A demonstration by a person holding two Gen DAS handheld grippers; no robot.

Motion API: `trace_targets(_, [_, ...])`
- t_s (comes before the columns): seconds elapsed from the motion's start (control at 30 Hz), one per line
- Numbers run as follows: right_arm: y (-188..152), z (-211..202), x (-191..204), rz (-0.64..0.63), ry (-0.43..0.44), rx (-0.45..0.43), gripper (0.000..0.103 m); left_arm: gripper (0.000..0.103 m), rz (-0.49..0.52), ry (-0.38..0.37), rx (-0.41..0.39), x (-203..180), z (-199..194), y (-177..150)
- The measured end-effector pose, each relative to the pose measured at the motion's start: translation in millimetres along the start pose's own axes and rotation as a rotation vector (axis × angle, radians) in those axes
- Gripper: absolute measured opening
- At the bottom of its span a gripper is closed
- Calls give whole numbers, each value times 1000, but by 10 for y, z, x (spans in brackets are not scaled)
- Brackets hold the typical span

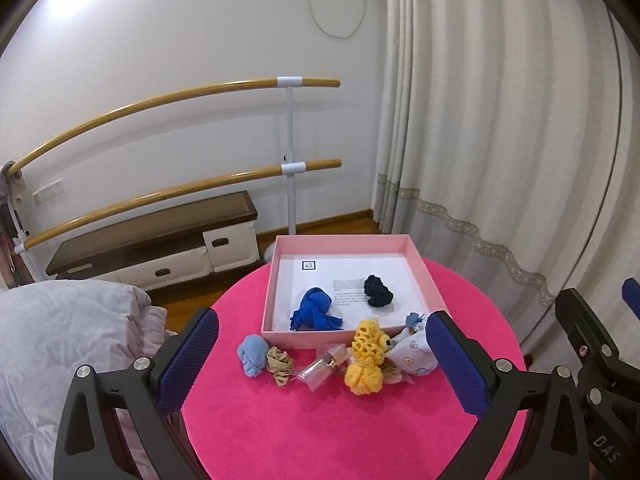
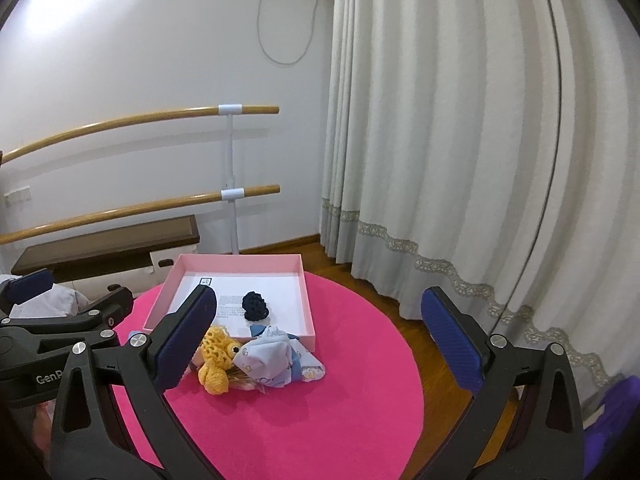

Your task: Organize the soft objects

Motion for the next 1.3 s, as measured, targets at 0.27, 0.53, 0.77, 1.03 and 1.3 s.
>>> trace_targets(0.27, [6, -124, 30, -9, -10, -28, 103, 103, -10, -2, -14, 21, -65, -26])
trace_targets(0.53, [-10, -176, 27, -3, -8, -39, 103, 103, -11, 10, -29, 11, -115, -74])
trace_targets(0.77, [-22, -170, 15, 3, 1, -36, 103, 103, -10, 19, -34, 3, -124, -108])
trace_targets(1.03, [-25, -174, 15, 2, 2, -32, 103, 103, -9, 17, -27, -1, -99, -122])
trace_targets(1.3, [-50, -132, 34, 3, 9, -9, 103, 103, -8, 23, -7, 21, -63, -141])
Point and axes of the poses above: each gripper's, at about its wrist camera, not at the fingertips, and z roughly the way its jaws point, x to its left, y to its top, the point moved 7 cm from there along z, roughly the way its jaws point, and after that the axes turned 9 degrees about y, right-handed, at the moved point
